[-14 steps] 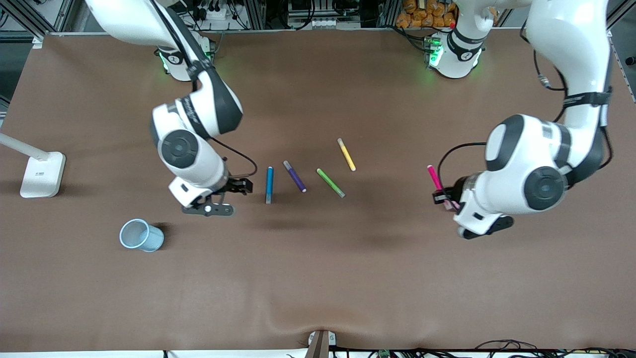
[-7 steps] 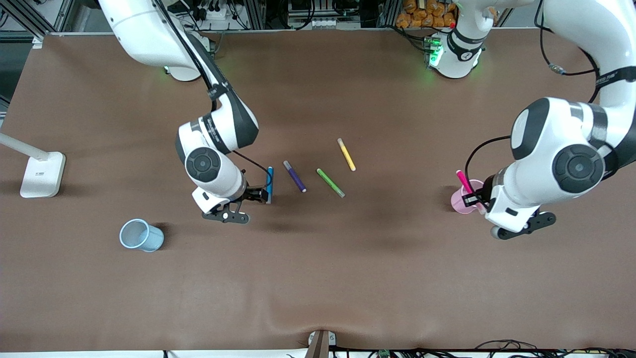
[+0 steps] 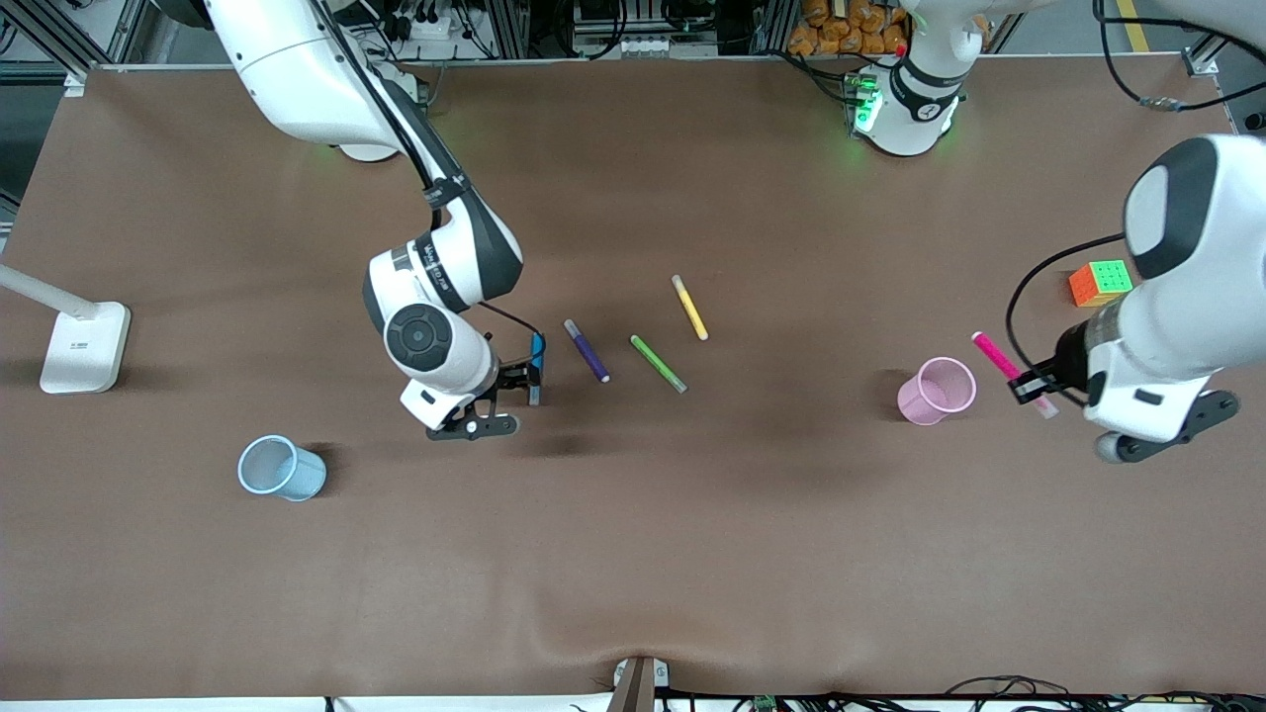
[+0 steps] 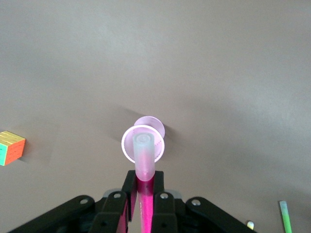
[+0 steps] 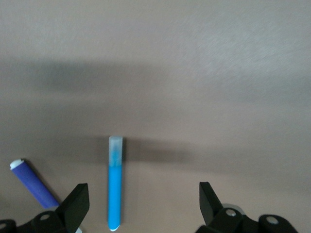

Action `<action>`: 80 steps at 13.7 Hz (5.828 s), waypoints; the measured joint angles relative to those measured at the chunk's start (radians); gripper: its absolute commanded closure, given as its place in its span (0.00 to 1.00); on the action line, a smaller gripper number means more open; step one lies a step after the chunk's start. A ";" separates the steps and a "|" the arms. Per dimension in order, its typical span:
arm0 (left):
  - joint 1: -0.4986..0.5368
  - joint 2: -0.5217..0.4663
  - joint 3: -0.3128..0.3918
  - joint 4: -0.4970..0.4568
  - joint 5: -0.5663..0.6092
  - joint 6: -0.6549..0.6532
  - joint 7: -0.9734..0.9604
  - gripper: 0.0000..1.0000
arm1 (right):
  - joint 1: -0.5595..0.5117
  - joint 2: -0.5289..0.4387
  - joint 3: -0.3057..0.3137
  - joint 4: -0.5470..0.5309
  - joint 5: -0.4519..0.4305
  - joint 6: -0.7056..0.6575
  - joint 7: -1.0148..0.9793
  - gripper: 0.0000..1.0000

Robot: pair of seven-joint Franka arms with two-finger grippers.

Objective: Place pink and blue markers in matching cups
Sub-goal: 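Carry the pink marker over the pink cup while the right gripper grasps, then lower the pink marker into the pink cup and open the left gripper, then lift the blue marker with the right gripper toward the light blue cup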

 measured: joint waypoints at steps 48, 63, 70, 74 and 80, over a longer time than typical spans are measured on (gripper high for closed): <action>-0.128 0.267 -0.008 -0.173 0.458 0.023 -0.918 0.00 | 0.055 0.103 -0.001 -0.057 0.014 0.219 0.093 1.00; -0.044 0.141 -0.008 -0.014 0.247 0.021 -0.296 0.00 | 0.038 0.022 -0.024 -0.038 0.013 0.188 0.090 1.00; 0.066 0.003 -0.009 -0.002 0.052 0.020 0.126 0.00 | -0.014 -0.051 -0.026 -0.037 0.013 0.155 0.018 1.00; 0.103 -0.087 -0.009 -0.003 0.017 -0.045 0.291 0.00 | -0.057 -0.057 -0.026 -0.037 0.013 0.146 -0.070 1.00; 0.126 -0.168 -0.011 -0.024 -0.046 -0.098 0.342 0.00 | -0.102 -0.063 -0.027 -0.036 0.013 0.137 -0.173 1.00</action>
